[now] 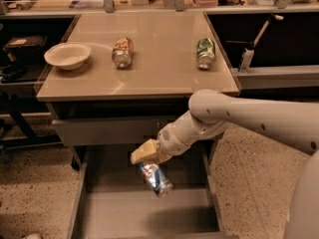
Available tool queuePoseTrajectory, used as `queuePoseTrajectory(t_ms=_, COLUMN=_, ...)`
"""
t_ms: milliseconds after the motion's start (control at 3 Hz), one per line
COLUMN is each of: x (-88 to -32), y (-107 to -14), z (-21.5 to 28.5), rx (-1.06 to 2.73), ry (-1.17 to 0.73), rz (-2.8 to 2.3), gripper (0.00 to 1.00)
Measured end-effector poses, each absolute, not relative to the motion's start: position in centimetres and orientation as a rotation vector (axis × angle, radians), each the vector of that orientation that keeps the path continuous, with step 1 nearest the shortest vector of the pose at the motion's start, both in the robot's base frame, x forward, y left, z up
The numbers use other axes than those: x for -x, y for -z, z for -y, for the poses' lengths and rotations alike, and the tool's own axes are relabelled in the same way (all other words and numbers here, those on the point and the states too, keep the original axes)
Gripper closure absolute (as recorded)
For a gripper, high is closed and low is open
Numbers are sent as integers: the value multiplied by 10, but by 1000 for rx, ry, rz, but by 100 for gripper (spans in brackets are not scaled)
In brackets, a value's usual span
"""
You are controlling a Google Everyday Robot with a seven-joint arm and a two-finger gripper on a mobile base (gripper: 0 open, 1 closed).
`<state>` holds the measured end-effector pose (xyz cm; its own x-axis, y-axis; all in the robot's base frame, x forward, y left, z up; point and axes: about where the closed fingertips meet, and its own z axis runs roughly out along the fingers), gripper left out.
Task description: Place redbull can into middle drawer
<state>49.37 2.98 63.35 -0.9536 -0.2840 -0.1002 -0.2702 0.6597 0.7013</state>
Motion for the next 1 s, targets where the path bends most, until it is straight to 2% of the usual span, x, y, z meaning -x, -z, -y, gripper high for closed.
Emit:
queuePoseTrajectory(t_ms=667, x=-478, y=-581, z=-47, rx=-266, ry=1365, rz=2813, gripper=100)
queuePoseTrajectory(t_ms=1000, x=-495, y=-549, z=-48, rx=-80, ry=1388, rz=2913, gripper=100)
